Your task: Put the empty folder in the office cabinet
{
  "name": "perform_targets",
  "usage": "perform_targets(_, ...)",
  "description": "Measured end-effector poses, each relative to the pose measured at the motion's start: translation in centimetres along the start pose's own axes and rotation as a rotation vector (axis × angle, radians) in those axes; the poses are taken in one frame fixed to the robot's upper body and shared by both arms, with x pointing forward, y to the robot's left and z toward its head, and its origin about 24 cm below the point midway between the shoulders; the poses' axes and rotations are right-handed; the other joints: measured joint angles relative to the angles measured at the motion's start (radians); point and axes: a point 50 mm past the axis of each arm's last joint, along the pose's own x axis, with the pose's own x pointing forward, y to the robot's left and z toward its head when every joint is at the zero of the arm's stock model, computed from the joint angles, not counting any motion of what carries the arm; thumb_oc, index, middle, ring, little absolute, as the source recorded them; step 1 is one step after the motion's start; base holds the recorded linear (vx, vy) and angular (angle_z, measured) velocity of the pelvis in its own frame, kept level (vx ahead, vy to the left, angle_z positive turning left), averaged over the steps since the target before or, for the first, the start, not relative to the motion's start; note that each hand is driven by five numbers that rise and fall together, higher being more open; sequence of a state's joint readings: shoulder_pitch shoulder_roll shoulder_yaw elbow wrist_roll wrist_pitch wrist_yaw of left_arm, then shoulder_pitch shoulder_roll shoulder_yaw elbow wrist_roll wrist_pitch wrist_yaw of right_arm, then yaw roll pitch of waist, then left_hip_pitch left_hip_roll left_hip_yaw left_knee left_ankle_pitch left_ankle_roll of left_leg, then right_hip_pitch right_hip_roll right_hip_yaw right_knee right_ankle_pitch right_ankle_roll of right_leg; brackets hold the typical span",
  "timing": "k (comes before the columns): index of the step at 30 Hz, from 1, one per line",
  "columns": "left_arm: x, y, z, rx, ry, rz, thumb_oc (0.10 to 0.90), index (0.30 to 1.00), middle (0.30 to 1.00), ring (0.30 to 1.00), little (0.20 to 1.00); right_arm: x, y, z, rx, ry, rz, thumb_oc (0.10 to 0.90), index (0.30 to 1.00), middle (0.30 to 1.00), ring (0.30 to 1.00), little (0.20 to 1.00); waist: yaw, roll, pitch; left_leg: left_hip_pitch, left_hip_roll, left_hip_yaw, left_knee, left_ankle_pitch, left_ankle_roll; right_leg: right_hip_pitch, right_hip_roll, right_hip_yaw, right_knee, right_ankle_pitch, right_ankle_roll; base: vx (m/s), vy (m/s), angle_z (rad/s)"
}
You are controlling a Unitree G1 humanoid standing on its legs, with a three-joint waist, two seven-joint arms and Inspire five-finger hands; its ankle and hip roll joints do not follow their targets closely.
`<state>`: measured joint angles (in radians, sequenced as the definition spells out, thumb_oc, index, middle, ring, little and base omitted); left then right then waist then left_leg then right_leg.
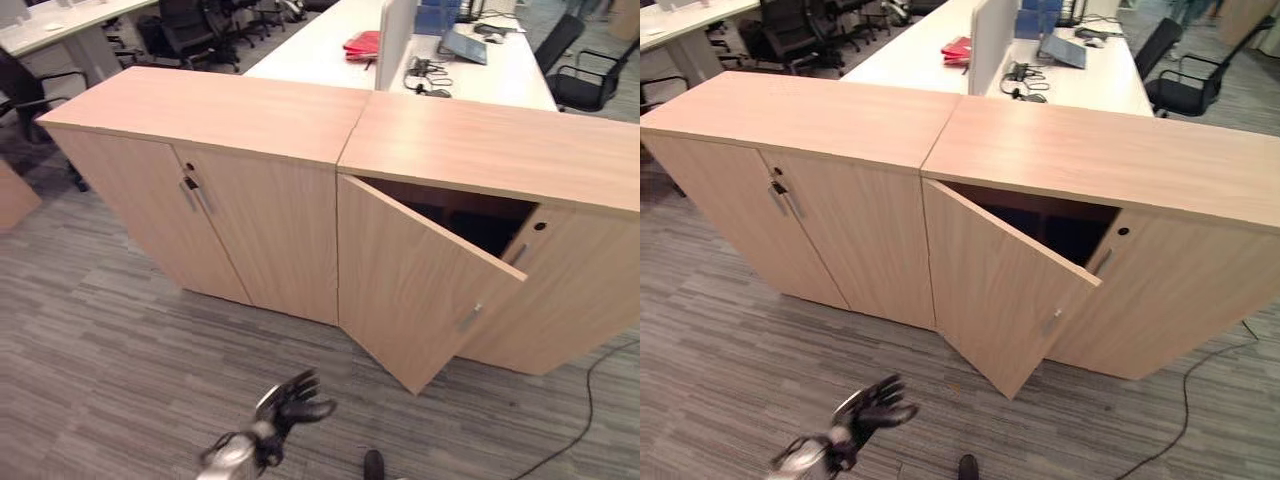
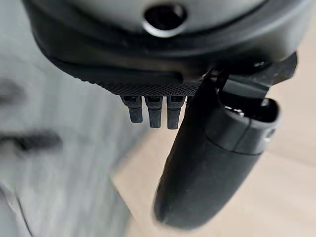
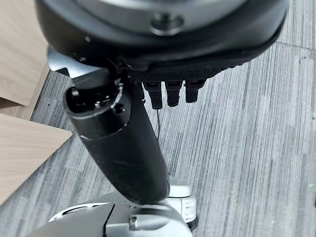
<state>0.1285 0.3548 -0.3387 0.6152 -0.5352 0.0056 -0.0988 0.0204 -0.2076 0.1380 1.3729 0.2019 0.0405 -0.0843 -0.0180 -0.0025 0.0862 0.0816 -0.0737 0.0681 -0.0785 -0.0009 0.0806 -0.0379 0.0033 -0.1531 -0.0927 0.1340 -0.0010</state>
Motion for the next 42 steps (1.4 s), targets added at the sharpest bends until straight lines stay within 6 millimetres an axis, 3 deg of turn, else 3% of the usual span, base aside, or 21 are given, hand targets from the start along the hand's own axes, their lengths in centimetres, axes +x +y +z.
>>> perform_targets(4,-0.6,3.9,-4.2,0.125,0.189,0.217,0.8,0.9,0.9,0.9,0.9,0.0,-0.1,1.0,0.045,-0.051,0.009,0.8,0.9,0.9,0.9,0.9,-0.001,-0.014,0.003,0.009,0.002,-0.003,0.0,-0.002,-0.004,0.015,-0.001,-0.003,-0.002,-0.016,0.006,-0.01,-0.104,0.03)
perform_targets(5,-1.2,5.0,-6.1,0.139,0.315,0.305,0.8,0.9,0.9,0.9,0.9,0.0,0.1,2.1,0.058,-0.076,0.019,0.8,0.9,0.9,0.9,0.9,-0.012,-0.028,0.006,0.005,0.005,0.006,0.0,-0.007,-0.01,0.007,-0.001,-0.004,-0.001,-0.017,0.006,-0.08,-0.148,-0.16)
perform_targets(8,-3.0,6.0,-9.2,0.024,0.463,0.411,0.8,0.9,0.9,0.9,0.9,-0.1,0.3,4.1,0.064,-0.122,0.037,0.8,0.9,0.9,0.9,0.9,0.003,-0.033,0.008,-0.009,0.04,0.076,0.001,0.002,0.003,-0.046,-0.027,-0.113,0.074,-0.056,0.02,-0.01,-0.094,-0.57)
perform_targets(12,-4.3,6.1,-10.9,0.015,0.512,0.418,0.8,0.9,0.9,0.9,0.9,0.0,0.2,3.0,0.052,-0.101,0.036,0.8,0.9,0.9,0.9,0.9,0.003,-0.059,-0.005,0.017,0.055,0.092,0.001,-0.007,-0.019,0.018,-0.113,-0.097,0.098,-0.082,0.057,0.09,-0.15,-0.25)
perform_targets(14,-4.5,6.3,-11.0,-0.006,0.511,0.428,0.8,0.9,0.9,0.9,0.9,0.0,0.1,2.1,0.045,-0.08,0.039,0.8,0.9,0.9,0.9,0.9,-0.003,-0.067,-0.009,0.029,0.075,0.081,0.001,-0.004,-0.037,0.06,-0.095,-0.098,0.055,-0.072,0.055,0.04,-0.146,0.06)
perform_targets(16,-4.1,5.9,-10.7,-0.032,0.489,0.428,0.8,0.9,0.9,0.9,0.9,0.0,0.0,1.4,0.045,-0.062,0.039,0.8,0.9,0.9,0.9,0.9,-0.002,-0.055,-0.012,0.035,0.097,0.077,0.003,-0.004,-0.061,0.091,-0.065,-0.098,0.006,-0.053,0.031,-0.01,-0.247,0.04)
perform_targets(17,-3.9,5.9,-10.5,-0.098,0.465,0.451,0.8,0.9,0.9,0.9,0.9,0.0,0.1,1.4,0.045,-0.062,0.043,0.8,0.9,0.9,0.9,0.9,-0.004,-0.054,-0.008,0.014,0.111,0.075,0.052,-0.019,-0.085,0.093,-0.058,-0.096,0.004,-0.065,0.033,-0.04,-0.317,-0.08)
perform_targets(22,-3.0,5.8,-9.3,-0.179,0.409,0.468,0.8,0.9,0.9,0.9,0.9,0.0,0.2,1.1,0.042,-0.061,0.051,0.8,0.9,0.9,0.9,0.9,0.012,-0.067,0.003,-0.071,0.148,0.056,0.231,-0.047,-0.119,0.084,-0.028,-0.086,0.006,-0.078,-0.008,-0.04,-0.132,-0.02)
perform_targets(23,-2.6,5.7,-8.9,-0.189,0.393,0.465,0.8,0.9,0.9,0.9,0.9,0.0,0.1,1.2,0.042,-0.064,0.048,0.8,0.9,0.9,0.9,0.9,0.02,-0.072,0.014,-0.1,0.15,0.043,0.292,-0.045,-0.124,0.081,-0.025,-0.079,0.013,-0.083,-0.016,-0.04,-0.1,-0.05)
perform_targets(24,-2.2,5.7,-8.2,-0.211,0.357,0.473,0.8,0.9,0.9,0.9,0.9,0.0,0.1,1.4,0.041,-0.069,0.05,0.8,0.9,0.9,0.9,0.9,0.028,-0.093,0.034,-0.165,0.144,0.01,0.417,-0.038,-0.146,0.079,-0.028,-0.068,0.017,-0.085,-0.04,0.01,-0.061,-0.1)
perform_targets(25,-1.6,5.6,-7.3,-0.238,0.303,0.474,0.8,0.9,0.9,0.9,0.9,0.0,0.0,1.8,0.035,-0.084,0.044,0.8,0.9,0.9,0.9,0.9,0.045,-0.108,0.049,-0.255,0.121,-0.068,0.508,-0.063,-0.183,0.059,-0.029,-0.05,0.03,-0.078,-0.057,0.05,-0.041,-0.2)
perform_targets(26,-1.4,5.5,-6.9,-0.232,0.288,0.466,0.8,0.9,0.9,0.9,0.9,0.0,-0.3,1.9,0.031,-0.089,0.036,0.8,0.9,0.9,0.9,0.9,0.057,-0.11,0.051,-0.275,0.099,-0.11,0.488,-0.077,-0.183,0.04,-0.031,-0.041,0.043,-0.08,-0.063,0.1,-0.021,-0.61)
perform_targets(27,-1.2,5.3,-6.7,-0.229,0.276,0.457,0.8,0.9,0.9,0.9,0.9,0.0,-0.9,2.6,0.004,-0.108,0.02,0.8,0.9,0.9,0.9,0.9,0.066,-0.107,0.053,-0.265,0.039,-0.186,0.345,-0.079,-0.177,0.002,-0.029,-0.012,0.06,-0.081,-0.063,0.07,-0.019,-0.74)
perform_targets(30,-1.5,5.1,-7.5,-0.28,0.3,0.471,0.8,0.9,0.9,0.9,0.9,0.0,-1.3,3.8,-0.011,-0.145,0.01,0.8,0.9,0.9,0.9,0.9,0.066,-0.089,0.067,-0.235,-0.017,-0.211,0.262,-0.067,-0.146,-0.01,-0.015,0.013,0.068,-0.077,-0.071,0.09,0.015,-0.71)
perform_targets(31,-1.8,4.9,-8.2,-0.302,0.316,0.47,0.8,0.9,0.9,0.9,0.9,0.0,-1.2,3.5,-0.016,-0.138,0.011,0.8,0.9,0.9,0.9,0.9,0.064,-0.064,0.065,-0.187,-0.01,-0.212,0.241,-0.078,-0.123,0.013,0.012,0.012,0.056,-0.076,-0.069,0.13,0.064,-0.59)
perform_targets(32,-2.2,4.8,-8.8,-0.319,0.328,0.465,0.8,0.9,0.9,0.9,0.9,0.0,-0.9,2.7,-0.014,-0.119,0.017,0.8,0.9,0.9,0.9,0.9,0.063,-0.059,0.066,-0.147,-0.002,-0.212,0.19,-0.045,-0.076,0.028,0.024,0.014,0.058,-0.074,-0.067,0.15,0.104,-0.36)
perform_targets(34,-2.2,4.6,-9.0,-0.324,0.333,0.447,0.8,0.9,0.9,0.9,0.9,0.0,-0.1,1.2,-0.014,-0.075,0.04,0.8,0.9,0.9,0.9,0.9,0.052,-0.064,0.053,-0.123,-0.004,-0.198,0.138,-0.029,-0.055,0.032,0.018,0.024,0.044,-0.079,-0.057,0.12,0.099,-0.12)
perform_targets(36,-2.5,4.3,-9.6,-0.322,0.365,0.437,0.8,0.9,0.9,0.9,0.9,-0.1,0.5,0.2,-0.018,-0.051,0.053,0.8,0.9,0.9,0.9,0.9,0.046,-0.064,0.028,-0.084,-0.002,-0.182,0.071,-0.008,-0.042,0.04,0.01,0.024,0.031,-0.08,-0.039,0.11,0.132,-0.1)
perform_targets(38,-3.1,3.9,-10.7,-0.256,0.409,0.407,0.8,0.9,0.9,0.9,0.9,-0.1,0.6,-1.2,-0.032,-0.015,0.055,0.8,0.9,0.9,0.9,0.9,0.047,-0.034,-0.018,-0.06,0.002,-0.169,0.015,0.027,-0.031,0.039,0.01,0.032,0.034,-0.075,-0.031,0.06,0.116,-0.17)
perform_targets(42,-2.6,3.6,-10.1,-0.141,0.404,0.358,0.8,0.9,0.9,0.9,0.9,-0.1,0.1,-1.4,-0.067,-0.005,0.044,0.8,0.9,0.9,0.9,0.9,0.042,-0.018,-0.058,-0.042,0.002,-0.159,0.005,0.044,-0.03,0.049,0.009,0.034,0.027,-0.068,-0.022,0.04,0.081,-0.03)
